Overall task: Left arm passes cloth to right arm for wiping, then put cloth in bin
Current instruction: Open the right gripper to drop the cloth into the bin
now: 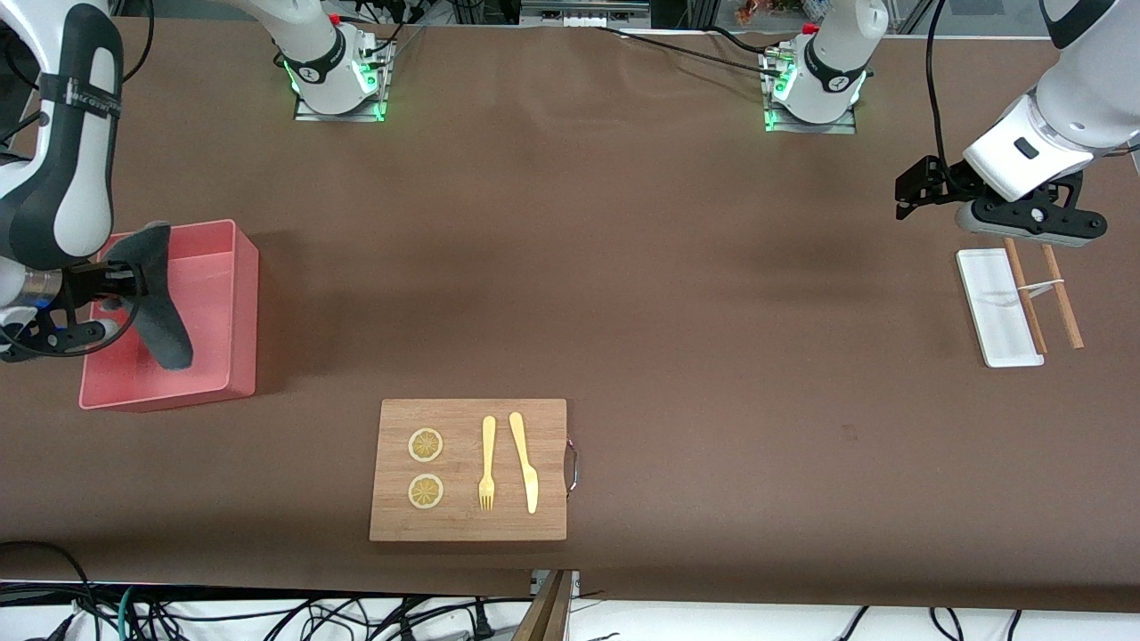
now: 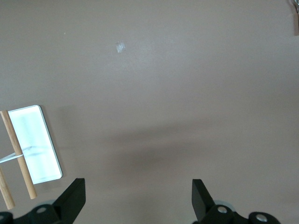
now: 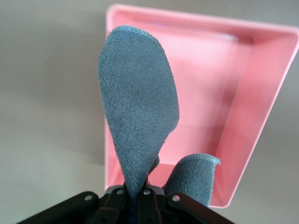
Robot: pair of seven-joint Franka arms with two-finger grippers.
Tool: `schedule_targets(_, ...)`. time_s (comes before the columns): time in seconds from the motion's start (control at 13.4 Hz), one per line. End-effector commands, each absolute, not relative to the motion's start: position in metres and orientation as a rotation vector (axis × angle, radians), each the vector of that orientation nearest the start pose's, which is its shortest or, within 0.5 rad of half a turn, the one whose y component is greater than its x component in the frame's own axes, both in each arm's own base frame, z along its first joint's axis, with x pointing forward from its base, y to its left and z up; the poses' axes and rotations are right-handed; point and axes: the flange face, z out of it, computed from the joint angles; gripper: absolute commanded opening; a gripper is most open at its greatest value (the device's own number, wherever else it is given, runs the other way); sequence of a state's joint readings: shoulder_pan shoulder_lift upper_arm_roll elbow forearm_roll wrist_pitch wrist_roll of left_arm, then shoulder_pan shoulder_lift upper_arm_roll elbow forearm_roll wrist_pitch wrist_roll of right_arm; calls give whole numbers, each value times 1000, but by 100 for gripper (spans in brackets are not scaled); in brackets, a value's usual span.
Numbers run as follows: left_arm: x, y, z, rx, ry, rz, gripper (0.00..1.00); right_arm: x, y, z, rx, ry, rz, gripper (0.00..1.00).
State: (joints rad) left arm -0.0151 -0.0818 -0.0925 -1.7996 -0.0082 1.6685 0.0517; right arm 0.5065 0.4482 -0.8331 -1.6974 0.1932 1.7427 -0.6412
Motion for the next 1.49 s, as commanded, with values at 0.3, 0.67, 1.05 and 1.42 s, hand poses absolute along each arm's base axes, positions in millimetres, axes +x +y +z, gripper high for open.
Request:
schedule_targets(0.3, 532, -60, 575, -3106, 241, 88, 100, 589, -125, 337, -3102, -447, 415, 97)
schedule_targets(0.67, 532, -60, 575, -3106, 241, 90, 100, 645, -64, 418, -3146, -567, 279, 100)
schedule_targets(1.05, 532, -60, 575, -3106, 243, 90, 100, 623, 16, 518, -3101, -215, 130, 100)
schedule_targets(1.42, 533, -59, 574, -3107, 241, 90, 100, 582, 64, 581, -3120, -175, 117, 100)
